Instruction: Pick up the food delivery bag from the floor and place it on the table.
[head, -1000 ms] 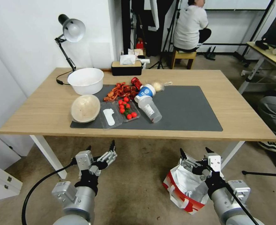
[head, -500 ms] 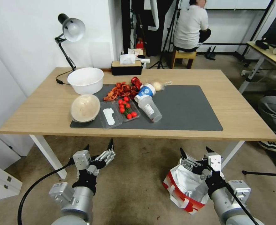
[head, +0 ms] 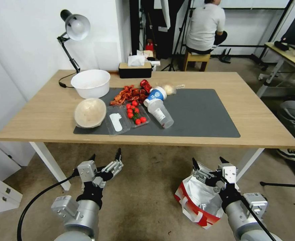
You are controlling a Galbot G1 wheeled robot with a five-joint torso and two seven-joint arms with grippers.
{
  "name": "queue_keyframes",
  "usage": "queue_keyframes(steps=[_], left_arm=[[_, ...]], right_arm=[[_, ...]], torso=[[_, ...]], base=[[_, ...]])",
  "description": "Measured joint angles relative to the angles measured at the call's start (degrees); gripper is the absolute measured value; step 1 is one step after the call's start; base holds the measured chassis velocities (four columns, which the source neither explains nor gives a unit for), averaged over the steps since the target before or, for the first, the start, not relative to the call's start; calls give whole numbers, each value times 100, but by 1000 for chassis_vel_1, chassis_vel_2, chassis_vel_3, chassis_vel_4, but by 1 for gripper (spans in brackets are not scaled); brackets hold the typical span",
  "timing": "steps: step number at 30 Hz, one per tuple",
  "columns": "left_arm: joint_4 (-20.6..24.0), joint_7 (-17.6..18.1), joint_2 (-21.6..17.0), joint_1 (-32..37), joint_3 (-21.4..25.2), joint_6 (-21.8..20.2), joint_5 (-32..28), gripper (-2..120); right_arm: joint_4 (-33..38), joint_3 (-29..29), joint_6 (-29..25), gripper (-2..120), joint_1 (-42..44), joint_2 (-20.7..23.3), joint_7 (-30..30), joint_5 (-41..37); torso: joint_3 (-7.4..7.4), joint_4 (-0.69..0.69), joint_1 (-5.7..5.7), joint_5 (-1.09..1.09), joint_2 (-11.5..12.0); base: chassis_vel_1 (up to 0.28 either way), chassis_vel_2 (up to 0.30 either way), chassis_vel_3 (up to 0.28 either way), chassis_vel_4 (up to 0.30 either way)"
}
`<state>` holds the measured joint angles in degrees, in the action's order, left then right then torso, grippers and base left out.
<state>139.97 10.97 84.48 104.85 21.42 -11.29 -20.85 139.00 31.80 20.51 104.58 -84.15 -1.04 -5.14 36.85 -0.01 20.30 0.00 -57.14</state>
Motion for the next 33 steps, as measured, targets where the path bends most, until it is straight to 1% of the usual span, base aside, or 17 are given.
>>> queue_keyframes(steps=[3, 5, 10, 13, 18, 21, 22, 25, 29, 33], left_arm=[[1, -29, 0, 5, 3, 0, 31, 100], [1, -51, -4, 8, 4, 0, 73, 100], [15, -57, -17, 11, 16, 0, 76, 100], [31, -80, -14, 28, 20, -2, 76, 100], [45, -89, -9, 39, 22, -5, 82, 100], [51, -91, -11, 46, 27, -6, 85, 100], [51, -91, -11, 46, 27, -6, 85, 100], [53, -94, -10, 49, 28, -6, 88, 100], [54, -99, -9, 49, 29, -7, 90, 100], [68, -114, -9, 57, 37, -10, 95, 100]], right_arm=[[-3, 0, -9, 100, 2, 2, 6, 0], [-9, 0, -26, 100, 9, 4, 10, 0], [-10, 0, -35, 100, 20, 5, 10, 0], [-10, -1, -37, 100, 19, 7, 11, 0], [-10, -1, -38, 100, 17, 10, 11, -2], [-10, 0, -40, 100, 18, 10, 11, -4], [-10, 0, -40, 100, 18, 10, 11, -4], [-10, 0, -45, 100, 24, 5, 11, -4], [-8, 1, -47, 100, 30, 4, 10, -4], [9, -1, -47, 100, 29, -6, 8, -4]], torso=[[-30, 0, -23, 0, 52], [-76, 0, -63, 0, 141], [-145, 0, -111, 0, 254], [-212, 1, -164, 0, 376], [-263, 1, -207, 0, 469], [-329, 0, -255, 0, 582], [-329, 0, -255, 0, 582], [-394, 0, -295, 0, 691], [-431, 0, -320, 0, 751], [-506, 0, -380, 0, 887]], base=[[0, 0, 0, 0], [0, 0, 0, 0], [0, 0, 0, 0], [0, 0, 0, 0], [0, 0, 0, 0], [0, 0, 0, 0], [0, 0, 0, 0], [0, 0, 0, 0], [0, 0, 0, 0], [0, 0, 0, 0]])
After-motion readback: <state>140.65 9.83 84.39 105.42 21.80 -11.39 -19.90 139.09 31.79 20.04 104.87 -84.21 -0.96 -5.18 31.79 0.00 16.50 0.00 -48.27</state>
